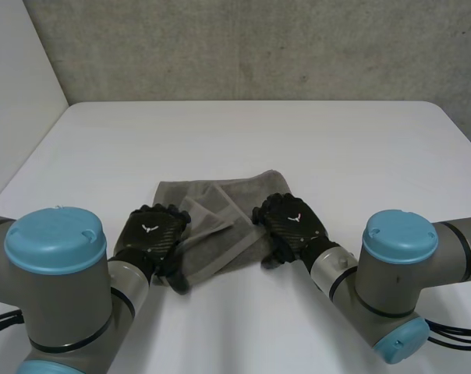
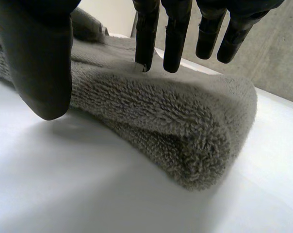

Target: Fold the towel.

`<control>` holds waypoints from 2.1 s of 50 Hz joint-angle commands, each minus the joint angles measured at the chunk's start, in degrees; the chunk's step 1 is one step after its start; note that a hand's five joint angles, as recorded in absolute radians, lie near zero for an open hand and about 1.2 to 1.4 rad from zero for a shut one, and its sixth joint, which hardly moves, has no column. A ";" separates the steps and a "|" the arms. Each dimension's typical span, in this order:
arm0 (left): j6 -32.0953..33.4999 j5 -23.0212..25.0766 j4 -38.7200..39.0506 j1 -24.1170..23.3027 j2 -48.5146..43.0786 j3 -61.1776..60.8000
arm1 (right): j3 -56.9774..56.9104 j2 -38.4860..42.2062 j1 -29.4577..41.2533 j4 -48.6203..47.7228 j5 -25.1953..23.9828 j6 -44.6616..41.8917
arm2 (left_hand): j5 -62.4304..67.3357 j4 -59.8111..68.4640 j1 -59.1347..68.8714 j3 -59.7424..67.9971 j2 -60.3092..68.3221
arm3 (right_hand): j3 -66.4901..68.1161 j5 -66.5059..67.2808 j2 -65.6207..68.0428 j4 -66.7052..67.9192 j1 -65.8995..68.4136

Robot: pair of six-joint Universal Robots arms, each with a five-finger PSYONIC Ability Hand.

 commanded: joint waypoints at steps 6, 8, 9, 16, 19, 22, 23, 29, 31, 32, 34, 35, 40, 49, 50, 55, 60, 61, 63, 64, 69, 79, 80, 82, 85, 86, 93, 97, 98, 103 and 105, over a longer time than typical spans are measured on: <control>0.00 -0.79 0.39 -0.02 -0.40 -0.37 | -0.33 0.36 -0.96 -0.09 3.52 -0.52 | -2.99 -2.69 -5.66 -2.20 -3.47 | 0.47 1.07 2.03 1.63 1.42; 0.00 -0.79 0.39 -0.02 -0.49 -0.37 | -0.42 0.36 -0.96 -0.09 3.52 -0.44 | -2.99 -2.69 -5.83 -2.20 -3.64 | 0.47 1.24 2.20 1.63 1.59; 0.00 -0.79 0.47 -0.02 -0.49 -0.37 | -0.42 0.36 -0.96 -0.09 3.61 -0.44 | -2.99 -2.69 -5.66 -2.20 -3.47 | 0.47 1.24 2.20 1.63 1.59; 0.00 -0.79 0.48 -0.10 -0.58 -0.37 | -0.24 0.00 -0.96 -0.26 3.52 -0.09 | -2.99 -2.69 -5.66 -2.20 -3.47 | 0.47 12.46 13.42 1.63 12.81; 0.00 -0.79 0.48 -0.19 -0.58 -0.28 | 0.02 -0.17 -0.96 -0.96 3.44 0.27 | -2.99 -2.69 -5.66 -2.20 -3.47 | 0.47 25.72 26.67 1.63 26.07; 0.00 -0.79 0.48 -0.19 -0.58 -0.20 | 0.46 -0.26 -0.96 -1.75 3.35 0.44 | -2.99 -2.69 -5.83 -2.20 -3.64 | 0.47 42.21 43.16 1.63 42.55; 0.00 -0.79 0.48 -0.11 -0.67 -0.11 | 0.46 -0.26 -0.96 -1.76 3.35 0.44 | -2.99 -2.69 -5.66 -2.20 -3.47 | 0.47 42.29 43.24 1.63 42.63; 0.00 -0.79 0.48 -0.11 -0.49 0.16 | 0.46 -0.44 -0.87 -1.93 3.08 2.73 | -2.99 -2.69 -5.66 -2.20 -3.47 | 0.47 48.79 49.74 1.63 49.13; 0.00 -0.79 0.48 -0.19 -0.49 0.33 | 0.55 -1.31 -0.96 -1.85 2.82 4.39 | -2.99 -2.69 -5.83 -2.20 -3.64 | 0.47 48.79 49.74 1.63 49.13; 0.00 -0.88 0.48 -0.11 -0.40 0.50 | 0.55 -1.31 -0.96 -1.84 2.82 4.40 | -2.99 -2.69 -5.83 -2.20 -3.64 | 0.47 48.79 49.74 1.63 49.13; 0.00 -0.88 0.48 -0.10 -0.40 0.94 | 0.46 -1.75 -0.96 -1.76 2.65 5.27 | -2.99 -2.69 -5.66 -2.20 -3.47 | 0.47 48.79 49.74 1.63 49.13; 0.00 -0.88 0.48 -0.10 -0.40 0.95 | 0.20 -2.19 -1.04 -1.50 2.73 5.97 | -2.99 -2.69 -5.66 -2.20 -3.47 | 0.47 48.79 49.74 1.63 49.13; 0.00 -0.88 0.47 -0.02 -0.49 4.19 | 0.37 -3.60 -1.84 -1.32 2.82 6.33 | -2.99 -2.69 -5.66 -2.20 -3.47 | 0.47 48.79 49.74 1.63 49.13; 0.00 -1.05 0.65 -0.28 -3.04 7.88 | 4.06 -6.85 -6.49 -1.05 2.65 5.80 | -2.99 -2.69 -5.66 -2.20 -3.47 | 0.47 48.79 49.74 1.63 49.13; 0.09 -1.05 0.65 -0.28 -3.39 8.41 | 4.93 -7.72 -7.19 -1.05 2.56 5.72 | -2.99 -2.69 -5.66 -2.20 -3.47 | 0.47 48.79 49.74 1.63 49.13; 0.09 -1.05 0.65 -0.37 -4.27 9.64 | 8.01 -10.45 -10.00 -1.05 2.29 5.63 | -2.99 -2.69 -5.83 -2.20 -3.64 | 0.47 48.79 49.74 1.63 49.13; 0.09 -1.05 0.65 -0.54 -4.45 9.65 | 10.13 -11.69 -12.47 -1.05 0.71 5.54 | -2.99 -2.69 -5.66 -2.20 -3.47 | 0.47 48.79 49.74 1.63 49.13; 0.09 -1.05 0.65 -0.54 -4.45 9.65 | 10.65 -11.69 -12.73 -1.05 0.10 5.37 | -2.99 -2.69 -5.66 -2.20 -3.47 | 0.47 48.79 49.74 1.63 49.13; 0.09 -1.05 0.65 -0.54 -4.53 9.65 | 11.09 -11.77 -13.00 -1.05 -0.43 5.36 | -2.99 -2.69 -5.83 -2.20 -3.64 | 0.47 48.79 49.74 1.63 49.13; 0.09 -0.97 0.74 -0.37 -4.53 9.82 | 11.53 -11.86 -13.26 -1.05 -0.60 5.36 | -2.99 -2.69 -5.83 -2.20 -3.64 | 0.47 48.79 49.74 1.63 49.13; 0.62 -0.97 1.18 0.42 -4.97 10.79 | 11.71 -12.04 -14.14 -1.05 -0.78 5.36 | -2.99 -2.69 -5.83 -2.20 -3.64 | 0.47 48.79 49.74 1.63 49.13; 3.43 -0.53 0.04 -3.25 -4.54 10.61 | 10.92 -11.69 -13.17 -1.05 -0.61 5.45 | -2.99 -2.69 -5.66 -2.20 -3.47 | 0.47 48.79 49.74 1.63 49.13; 3.43 -0.53 -0.31 -5.27 -4.53 10.79 | 10.92 -11.69 -13.17 -1.05 -0.61 5.45 | -2.99 -2.69 -5.66 -2.20 -3.47 | 0.47 48.79 49.74 1.63 49.13; 3.34 -0.53 -0.92 -6.86 -4.53 10.88 | 10.92 -11.68 -13.17 -1.05 -0.69 5.45 | -2.99 -2.69 -5.66 -2.20 -3.47 | 0.47 48.79 49.74 1.63 49.13; 2.99 -0.53 -2.33 -9.41 -4.45 10.97 | 10.92 -11.86 -13.17 -1.05 -0.69 5.45 | -2.99 -2.69 -5.66 -2.20 -3.47 | 0.47 48.79 49.74 1.63 49.13; 2.47 -0.44 -2.95 -10.29 -4.45 10.97 | 10.92 -11.95 -13.17 -1.14 -0.69 5.45 | -2.99 -2.69 -5.66 -2.20 -3.47 | 0.47 48.79 49.74 1.63 49.13; -1.22 -0.35 -4.44 -12.49 -4.80 11.23 | 10.66 -11.95 -13.53 -1.14 -0.87 5.36 | -2.99 -2.69 -5.66 -2.20 -3.47 | 0.47 48.79 49.74 1.63 49.13; -2.02 -0.35 -4.01 -12.67 -5.94 11.40 | 10.66 -11.95 -13.53 -1.14 -0.87 5.36 | -2.99 -2.69 -5.66 -2.20 -3.47 | 0.47 48.79 49.74 1.63 49.13; -2.02 -0.35 -4.01 -12.67 -5.94 11.41 | 10.66 -12.04 -13.44 -1.14 -0.96 5.36 | -2.99 -2.69 -5.66 -2.20 -3.47 | 0.47 48.79 49.74 1.63 49.13; -2.02 -0.79 -3.48 -12.59 -9.19 13.07 | 10.74 -11.95 -13.35 -1.14 -0.96 5.36 | -2.99 -2.69 -5.66 -2.20 -3.47 | 0.47 48.79 49.74 1.63 49.13; -2.20 -0.96 -2.08 -12.15 -11.55 14.39 | 10.74 -12.04 -13.35 -1.14 -0.96 5.36 | -2.99 -2.69 -5.66 -2.20 -3.47 | 0.47 48.79 49.74 1.63 49.13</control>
